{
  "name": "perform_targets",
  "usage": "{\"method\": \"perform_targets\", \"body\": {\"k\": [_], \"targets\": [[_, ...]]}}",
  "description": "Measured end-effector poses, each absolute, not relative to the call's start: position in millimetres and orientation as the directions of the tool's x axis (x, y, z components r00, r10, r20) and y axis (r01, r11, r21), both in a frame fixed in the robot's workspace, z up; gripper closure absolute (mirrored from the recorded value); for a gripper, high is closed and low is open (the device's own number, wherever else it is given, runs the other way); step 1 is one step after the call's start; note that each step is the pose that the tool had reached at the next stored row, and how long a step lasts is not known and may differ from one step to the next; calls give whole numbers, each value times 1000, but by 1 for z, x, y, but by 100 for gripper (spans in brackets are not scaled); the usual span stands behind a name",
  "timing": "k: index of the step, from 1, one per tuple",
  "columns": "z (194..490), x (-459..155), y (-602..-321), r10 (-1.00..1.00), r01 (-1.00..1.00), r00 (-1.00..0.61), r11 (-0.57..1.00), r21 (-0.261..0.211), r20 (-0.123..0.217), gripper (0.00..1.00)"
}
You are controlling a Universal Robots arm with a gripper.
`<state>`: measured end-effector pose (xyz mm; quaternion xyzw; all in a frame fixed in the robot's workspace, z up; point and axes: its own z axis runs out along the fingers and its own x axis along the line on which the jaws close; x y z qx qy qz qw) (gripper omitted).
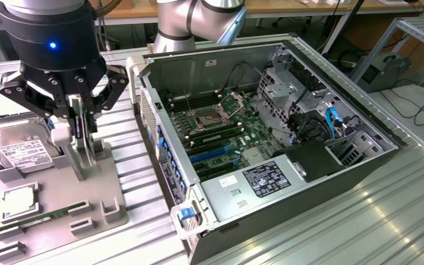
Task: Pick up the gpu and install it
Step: 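Pick up the gpu and move the gpu toward the slot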
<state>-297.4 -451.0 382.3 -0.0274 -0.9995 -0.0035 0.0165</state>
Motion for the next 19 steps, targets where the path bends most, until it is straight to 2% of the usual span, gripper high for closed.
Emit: {"method": "perform_targets", "body": {"k": [10,19], "targets": [[390,-297,-451,24,24,-999,1000,8,33,72],[414,-297,-451,-13,-13,-999,1000,8,33,72]]}}
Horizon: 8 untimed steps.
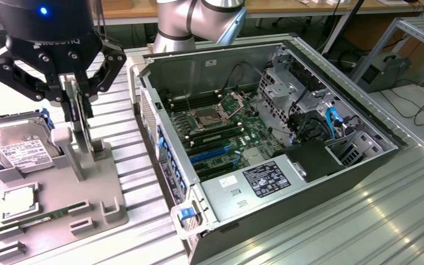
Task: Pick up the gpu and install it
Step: 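Pick up the gpu and move the gpu toward the slot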
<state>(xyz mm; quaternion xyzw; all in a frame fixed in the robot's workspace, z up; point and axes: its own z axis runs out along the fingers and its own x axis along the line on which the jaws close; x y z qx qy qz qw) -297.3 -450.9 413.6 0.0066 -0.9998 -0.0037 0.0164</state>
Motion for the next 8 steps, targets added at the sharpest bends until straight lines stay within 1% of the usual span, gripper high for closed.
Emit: {"method": "perform_targets", "body": {"k": [4,8], "targets": [[424,-297,-451,-22,-21,-999,1000,8,32,72],[425,-298,-451,-23,-23,-999,1000,8,30,72]]}}
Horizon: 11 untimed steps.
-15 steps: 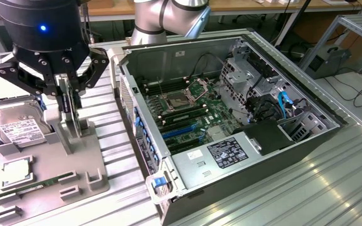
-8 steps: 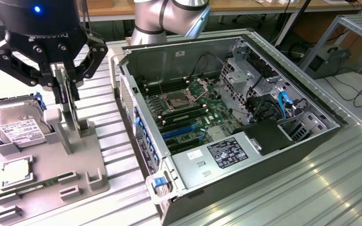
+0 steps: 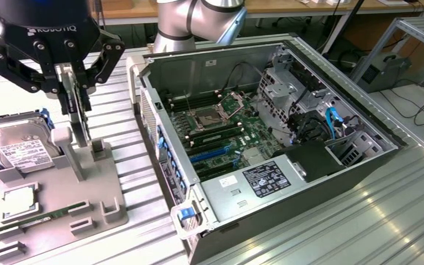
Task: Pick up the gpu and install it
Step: 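Pick up the gpu and move the gpu toward the slot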
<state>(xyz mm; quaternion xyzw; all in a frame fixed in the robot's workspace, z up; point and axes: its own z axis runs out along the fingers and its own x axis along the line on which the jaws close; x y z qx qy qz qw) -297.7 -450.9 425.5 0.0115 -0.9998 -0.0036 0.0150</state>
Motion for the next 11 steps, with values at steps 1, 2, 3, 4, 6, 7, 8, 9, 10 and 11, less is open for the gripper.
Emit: {"method": "perform_targets", "body": {"k": [1,2,3,4,6,7,8,9,10,11], "targets": [[425,-298,-451,-23,-23,-999,1000,8,30,72],[425,-298,-451,-23,-23,-999,1000,8,30,72],[426,-297,-451,-24,-23,-999,1000,7,30,72],[426,-296,-451,-24,-23,-999,1000,7,30,72],[425,-292,-451,-23,-23,-999,1000,8,30,72],[426,-291,-451,-23,-23,-999,1000,8,30,72],[426,-290,-451,-23,-23,-999,1000,7,30,72],[426,-289,-451,-23,-23,-999,1000,8,30,72],[426,-288,-451,-23,-23,-999,1000,8,30,72],[426,-286,-451,-23,-23,-999,1000,8,30,72]]}}
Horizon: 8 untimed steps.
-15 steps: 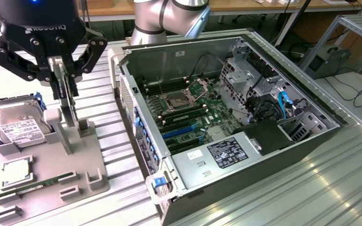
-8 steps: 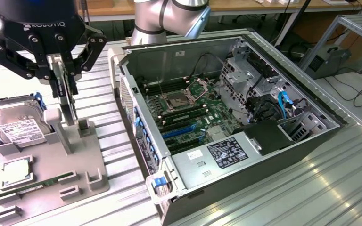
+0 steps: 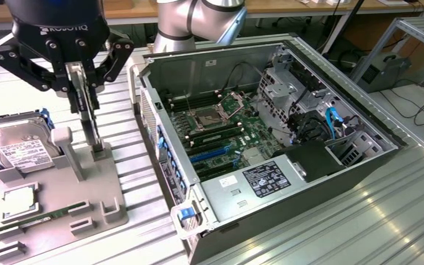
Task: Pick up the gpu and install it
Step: 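Pick up the gpu and move the gpu toward the slot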
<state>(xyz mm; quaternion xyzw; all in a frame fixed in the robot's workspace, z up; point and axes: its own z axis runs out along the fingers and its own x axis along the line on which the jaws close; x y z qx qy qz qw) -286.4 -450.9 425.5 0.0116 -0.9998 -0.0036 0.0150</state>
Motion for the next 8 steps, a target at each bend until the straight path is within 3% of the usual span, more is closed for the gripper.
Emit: {"method": "perform_targets", "body": {"k": [8], "targets": [[425,-280,-451,-23,-23,-999,1000,8,30,72]]}}
